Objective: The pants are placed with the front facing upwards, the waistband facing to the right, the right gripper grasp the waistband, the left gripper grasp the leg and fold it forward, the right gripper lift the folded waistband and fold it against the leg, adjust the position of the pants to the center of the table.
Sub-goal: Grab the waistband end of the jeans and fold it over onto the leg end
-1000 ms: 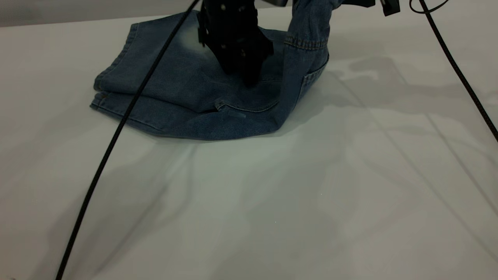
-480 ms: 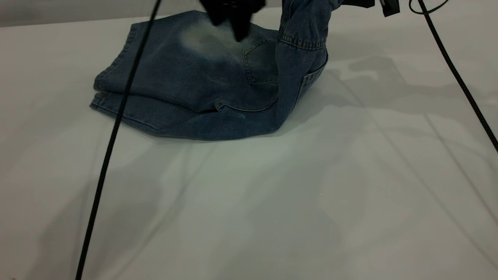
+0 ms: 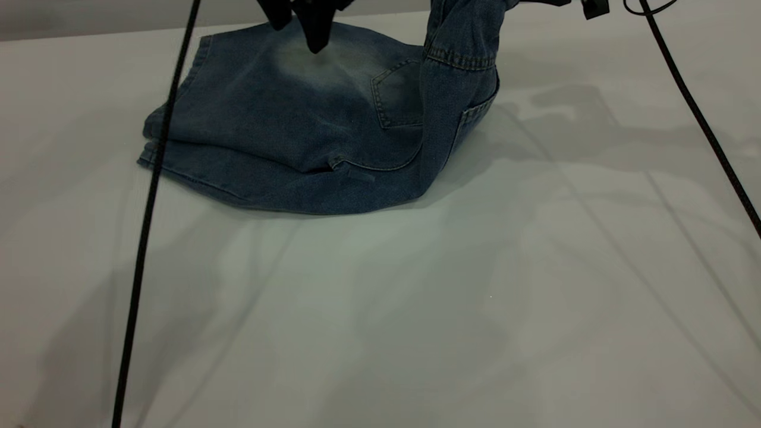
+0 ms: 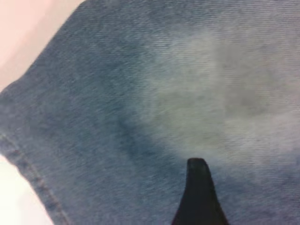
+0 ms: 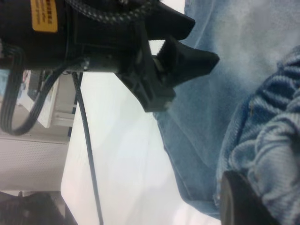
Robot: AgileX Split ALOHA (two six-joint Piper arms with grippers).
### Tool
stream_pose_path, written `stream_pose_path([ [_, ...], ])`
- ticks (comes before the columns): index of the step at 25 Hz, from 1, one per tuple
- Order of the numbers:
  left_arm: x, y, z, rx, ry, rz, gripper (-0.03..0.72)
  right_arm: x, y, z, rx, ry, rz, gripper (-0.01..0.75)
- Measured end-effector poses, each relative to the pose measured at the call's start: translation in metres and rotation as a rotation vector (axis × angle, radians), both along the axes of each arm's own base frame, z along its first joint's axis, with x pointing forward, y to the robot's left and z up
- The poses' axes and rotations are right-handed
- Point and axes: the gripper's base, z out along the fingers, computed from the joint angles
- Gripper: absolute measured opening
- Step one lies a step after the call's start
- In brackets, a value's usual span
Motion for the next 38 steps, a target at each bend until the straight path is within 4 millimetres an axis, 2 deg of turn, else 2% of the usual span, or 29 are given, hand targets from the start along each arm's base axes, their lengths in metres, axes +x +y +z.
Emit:
stream_pose_path([
  [5, 0.002, 0.012, -0.008, 0.013, 0.022, 0.030, 0.461, 0.000, 0.000, 0.000, -0.003, 0.000, -0.002, 0.111],
  [9, -0.001, 0.019, -0.026, 0.042, 0.076, 0.042, 0.461, 0.000, 0.000, 0.000, -0.004, -0.001, -0.002, 0.111],
  [14, -0.002, 0.019, -0.044, 0.052, 0.110, 0.042, 0.461, 0.001, 0.000, 0.001, -0.005, -0.008, -0.001, 0.111],
  [19, -0.004, 0.020, -0.072, 0.077, 0.157, 0.031, 0.461, 0.002, 0.000, 0.002, 0.003, -0.008, 0.003, 0.111],
  [24, -0.004, 0.020, -0.075, 0.079, 0.160, 0.030, 0.461, 0.004, 0.001, 0.007, 0.018, -0.003, 0.008, 0.111],
  [29, -0.004, 0.020, -0.075, 0.079, 0.163, 0.030, 0.461, 0.011, 0.011, 0.027, 0.075, -0.023, 0.054, 0.111],
  [38, -0.005, 0.019, -0.076, 0.079, 0.164, 0.029, 0.461, 0.016, 0.052, 0.056, 0.049, -0.078, 0.151, 0.111],
])
